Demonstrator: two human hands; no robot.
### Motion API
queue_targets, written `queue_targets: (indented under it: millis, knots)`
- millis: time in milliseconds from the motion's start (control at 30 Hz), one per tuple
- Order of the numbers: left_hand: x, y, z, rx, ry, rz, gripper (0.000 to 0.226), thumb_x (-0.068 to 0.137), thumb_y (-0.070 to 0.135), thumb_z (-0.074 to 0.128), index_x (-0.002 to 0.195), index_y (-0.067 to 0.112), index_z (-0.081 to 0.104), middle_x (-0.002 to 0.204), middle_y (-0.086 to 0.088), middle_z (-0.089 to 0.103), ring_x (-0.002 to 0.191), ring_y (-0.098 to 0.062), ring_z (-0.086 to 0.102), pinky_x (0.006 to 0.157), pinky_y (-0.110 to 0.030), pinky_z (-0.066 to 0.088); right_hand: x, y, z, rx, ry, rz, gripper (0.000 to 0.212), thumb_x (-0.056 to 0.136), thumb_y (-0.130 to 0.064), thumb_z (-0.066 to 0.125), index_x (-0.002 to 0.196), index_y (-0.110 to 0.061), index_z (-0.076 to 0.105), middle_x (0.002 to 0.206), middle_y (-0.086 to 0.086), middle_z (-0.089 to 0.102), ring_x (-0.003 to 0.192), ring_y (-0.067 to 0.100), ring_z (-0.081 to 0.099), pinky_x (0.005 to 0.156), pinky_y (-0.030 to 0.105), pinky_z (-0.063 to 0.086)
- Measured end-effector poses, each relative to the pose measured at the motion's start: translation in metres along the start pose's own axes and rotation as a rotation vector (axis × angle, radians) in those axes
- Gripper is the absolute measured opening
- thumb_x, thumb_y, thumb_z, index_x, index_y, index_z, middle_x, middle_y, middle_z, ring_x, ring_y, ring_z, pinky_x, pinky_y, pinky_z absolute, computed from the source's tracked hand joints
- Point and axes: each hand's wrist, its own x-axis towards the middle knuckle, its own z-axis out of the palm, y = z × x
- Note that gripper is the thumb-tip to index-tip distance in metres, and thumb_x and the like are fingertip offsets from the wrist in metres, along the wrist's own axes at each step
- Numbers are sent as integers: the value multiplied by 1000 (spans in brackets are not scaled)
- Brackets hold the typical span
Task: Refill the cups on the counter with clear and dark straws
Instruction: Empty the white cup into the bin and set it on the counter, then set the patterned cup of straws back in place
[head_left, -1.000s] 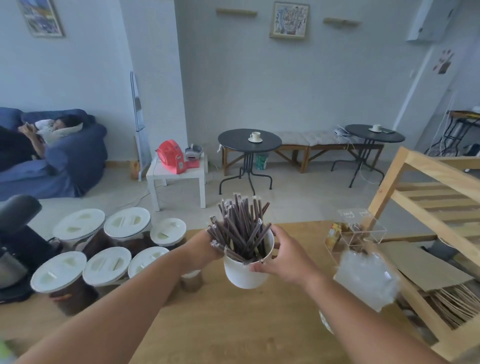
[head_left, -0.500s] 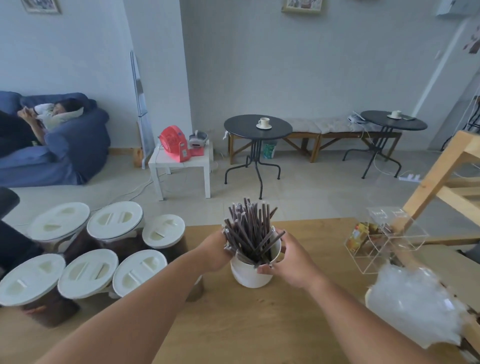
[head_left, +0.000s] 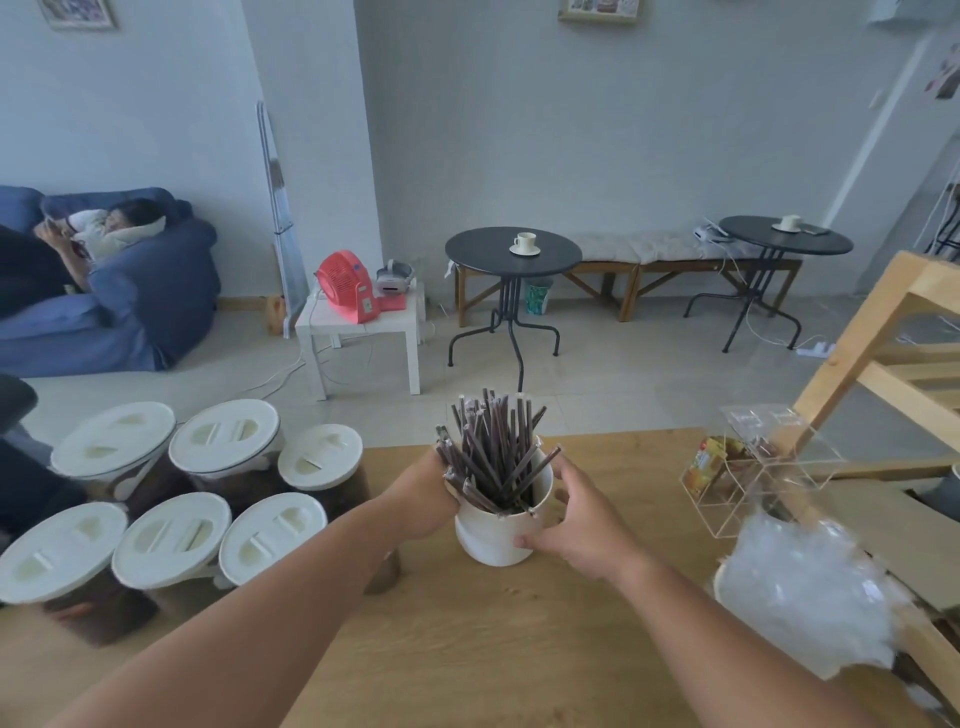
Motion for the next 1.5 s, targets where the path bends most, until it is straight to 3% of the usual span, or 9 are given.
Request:
queue_targets:
  millis: [67,167,267,633,867,967,1100,1267,1500]
  knots:
    - [-11,3,-10,113,-87,-64,44,85,13,65,125,24,52,92,12,56,82,-9,58,61,-17,42,-16,-3,-9,-45,11,24,121,59,-40,100,157,-56,30,156,-31,43,136,-2,46,110,29,46]
    - [-41,25,-26,310,-295,-149,22,91,27,70,107,13,63,110,-5,64,92,-19,60,76,-30,47,-44,-9,-25,-112,20,44,132,64,-44,100,168,-23,22,167,-2,35,150,13,39,119,38,42]
    - [-65,53,-20,418,-468,-61,36,98,27,66,133,19,63,134,-10,64,120,-28,62,101,-38,49,-75,-17,-35,-145,8,37,124,67,-46,99,166,-23,28,162,-2,40,147,11,43,118,37,46]
    - [-86,137,83,139,-309,155,90,79,44,86,153,22,41,147,8,52,119,-14,58,96,-26,47,-199,12,-78,-145,10,32,107,60,-68,88,153,-35,47,136,-27,54,129,-7,54,109,26,51]
    - [-91,163,141,-101,-304,166,95,75,34,92,153,28,37,154,14,45,134,-11,50,99,-33,52,-256,75,-133,-168,147,177,67,56,-70,88,110,-41,61,110,-18,63,99,-2,63,87,20,57]
    - [-92,172,158,-200,-301,162,97,75,25,93,154,26,37,153,12,44,132,-15,51,103,-35,51,-253,93,-155,-204,214,221,84,52,-78,82,124,-40,58,113,-19,61,99,-3,62,81,19,53]
    - [-87,177,172,-251,-295,186,98,72,18,95,153,26,40,148,11,48,131,-15,52,99,-24,47,-233,106,-168,-235,231,248,129,50,-82,83,160,-33,36,151,-13,51,133,7,55,104,32,49]
    - [-83,175,180,-273,-312,169,101,73,22,93,155,30,36,149,14,47,131,-17,54,107,-40,50,-211,115,-162,-236,215,163,102,56,-75,87,145,-53,43,143,-27,56,130,3,57,108,43,53]
    - [-77,173,189,-354,-295,171,91,72,21,94,149,33,46,140,22,55,121,-8,61,99,-30,55,-202,119,-152,-116,222,143,74,71,-35,99,135,-40,61,126,-25,72,114,-10,66,100,28,58]
